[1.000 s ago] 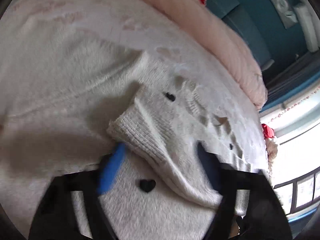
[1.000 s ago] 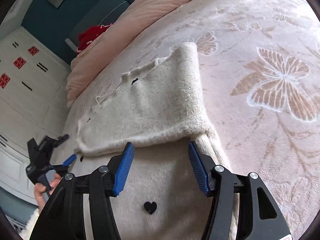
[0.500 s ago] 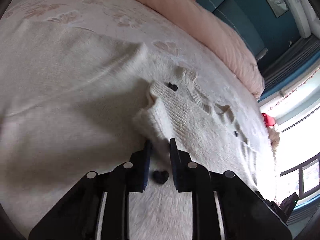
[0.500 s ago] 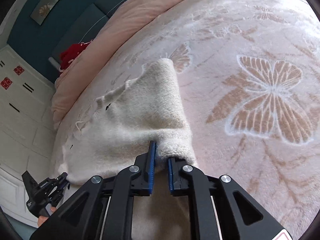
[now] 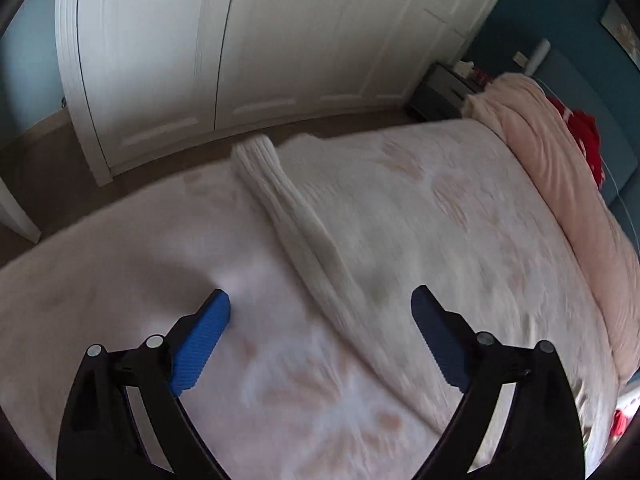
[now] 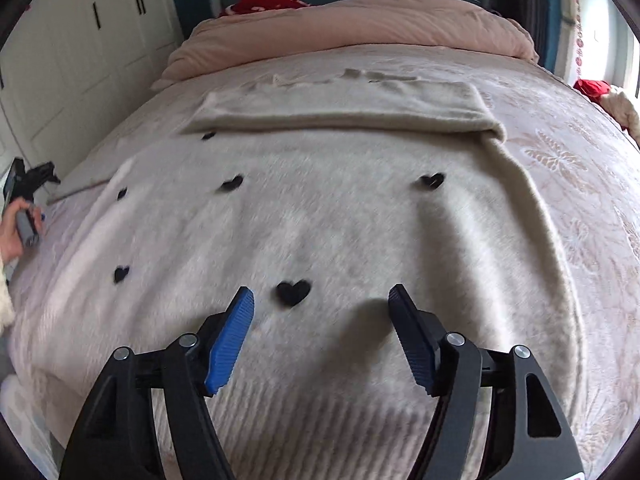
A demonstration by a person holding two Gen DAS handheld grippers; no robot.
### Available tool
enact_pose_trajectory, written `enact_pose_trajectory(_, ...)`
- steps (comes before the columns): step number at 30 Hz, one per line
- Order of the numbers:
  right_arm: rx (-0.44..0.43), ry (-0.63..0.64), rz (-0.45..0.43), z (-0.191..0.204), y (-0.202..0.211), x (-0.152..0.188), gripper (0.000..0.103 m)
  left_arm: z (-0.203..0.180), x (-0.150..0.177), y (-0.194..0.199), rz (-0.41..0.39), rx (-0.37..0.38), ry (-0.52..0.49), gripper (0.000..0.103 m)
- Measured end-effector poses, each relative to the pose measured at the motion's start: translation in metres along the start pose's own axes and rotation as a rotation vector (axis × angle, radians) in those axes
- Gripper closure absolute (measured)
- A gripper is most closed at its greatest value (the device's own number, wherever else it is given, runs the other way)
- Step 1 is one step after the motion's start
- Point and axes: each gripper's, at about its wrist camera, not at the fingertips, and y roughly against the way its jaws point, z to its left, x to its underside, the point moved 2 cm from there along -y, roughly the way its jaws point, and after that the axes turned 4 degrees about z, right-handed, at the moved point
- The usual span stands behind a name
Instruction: Fold small clothes
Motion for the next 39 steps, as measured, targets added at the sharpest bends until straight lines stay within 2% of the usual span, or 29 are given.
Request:
enact_pose_trajectory(1,0.023,0.026,-0.028,0.004,0.000,0.004,0.027,0.002,-0.007,-0.003,-0.020,0.001,0.002,0.037)
enact_pose_trajectory(2,0.024,0.030,-0.035,0.005,-0.002,0.007,0.024,0.000,-0.013,-0.004,-0.020,0.009,-0.008,0.066)
enact_pose_trajectory(4,-0.003,0.001,-0.021,0.000,-0.007,0.007,0.019,-0.007,-0.021,-0.015,0.042,0.029,0.001,0.089)
enact_pose_trajectory(6,-0.036,-0.021,-0.019,-0.005,-0.009,0.008,0.017,-0.018,-0.023,-0.005,0.019,0.085,0.030,0.092)
enact_pose_trajectory(8,-0.030,-0.012,-0.027,-0.006,-0.010,0.007,0.016,-0.049,-0.020,0.022,-0.043,0.137,-0.026,0.093)
enact_pose_trajectory(11,-0.033,-0.010,-0.032,-0.006,-0.011,0.006,0.015,-0.121,0.003,0.077,-0.108,0.261,-0.187,0.094)
enact_pose_trajectory(13,-0.043,-0.016,-0.036,-0.008,-0.010,0.005,0.015,-0.184,0.039,0.124,-0.120,0.391,-0.312,0.094)
enact_pose_trajectory(15,-0.046,-0.017,-0.038,-0.006,-0.010,0.004,0.015,-0.246,0.092,0.164,-0.085,0.517,-0.431,0.093)
enact_pose_trajectory(17,-0.058,-0.023,-0.041,-0.008,-0.010,0.003,0.014,-0.297,0.150,0.188,-0.024,0.590,-0.546,0.085)
enact_pose_trajectory(18,-0.069,-0.029,-0.042,-0.009,-0.009,0.003,0.014,-0.321,0.187,0.194,0.023,0.613,-0.614,0.078)
enact_pose_trajectory(20,-0.094,-0.043,-0.045,-0.011,-0.008,0.002,0.014,-0.344,0.253,0.196,0.082,0.605,-0.700,0.030)
enact_pose_trajectory(21,-0.113,-0.054,-0.047,-0.013,-0.006,0.002,0.014,-0.349,0.290,0.190,0.119,0.589,-0.727,0.025)
enact_pose_trajectory(22,-0.137,-0.071,-0.045,-0.017,-0.004,0.000,0.014,-0.348,0.312,0.185,0.145,0.593,-0.731,0.025)
enact_pose_trajectory(24,-0.180,-0.117,-0.039,-0.026,0.004,-0.006,0.014,-0.330,0.343,0.172,0.218,0.597,-0.700,0.024)
enact_pose_trajectory(26,-0.198,-0.159,-0.052,-0.039,0.015,-0.019,0.014,-0.307,0.348,0.158,0.270,0.598,-0.618,0.021)
enact_pose_trajectory(27,-0.197,-0.171,-0.058,-0.046,0.017,-0.029,0.014,-0.287,0.339,0.147,0.286,0.589,-0.537,0.019)
enact_pose_trajectory(29,-0.203,-0.201,-0.049,-0.061,0.012,-0.060,0.014,-0.259,0.321,0.130,0.286,0.549,-0.444,0.018)
enact_pose_trajectory(32,-0.231,-0.283,-0.057,-0.080,-0.012,-0.118,0.014,-0.236,0.279,0.093,0.271,0.433,-0.356,0.018)
enact_pose_trajectory(34,-0.262,-0.323,-0.036,-0.084,-0.041,-0.160,0.018,-0.222,0.253,0.076,0.282,0.412,-0.260,0.018)
enact_pose_trajectory(35,-0.260,-0.335,-0.016,-0.083,-0.056,-0.177,0.021,-0.215,0.239,0.067,0.288,0.432,-0.176,0.018)
enact_pose_trajectory(37,-0.259,-0.341,0.031,-0.076,-0.093,-0.209,0.024,-0.195,0.217,0.054,0.303,0.454,-0.074,0.018)
enact_pose_trajectory(38,-0.264,-0.357,0.055,-0.075,-0.110,-0.220,0.032,-0.192,0.213,0.044,0.325,0.444,-0.038,0.018)
enact_pose_trajectory(39,-0.272,-0.380,0.078,-0.074,-0.126,-0.228,0.034,-0.188,0.208,0.032,0.354,0.426,0.009,0.018)
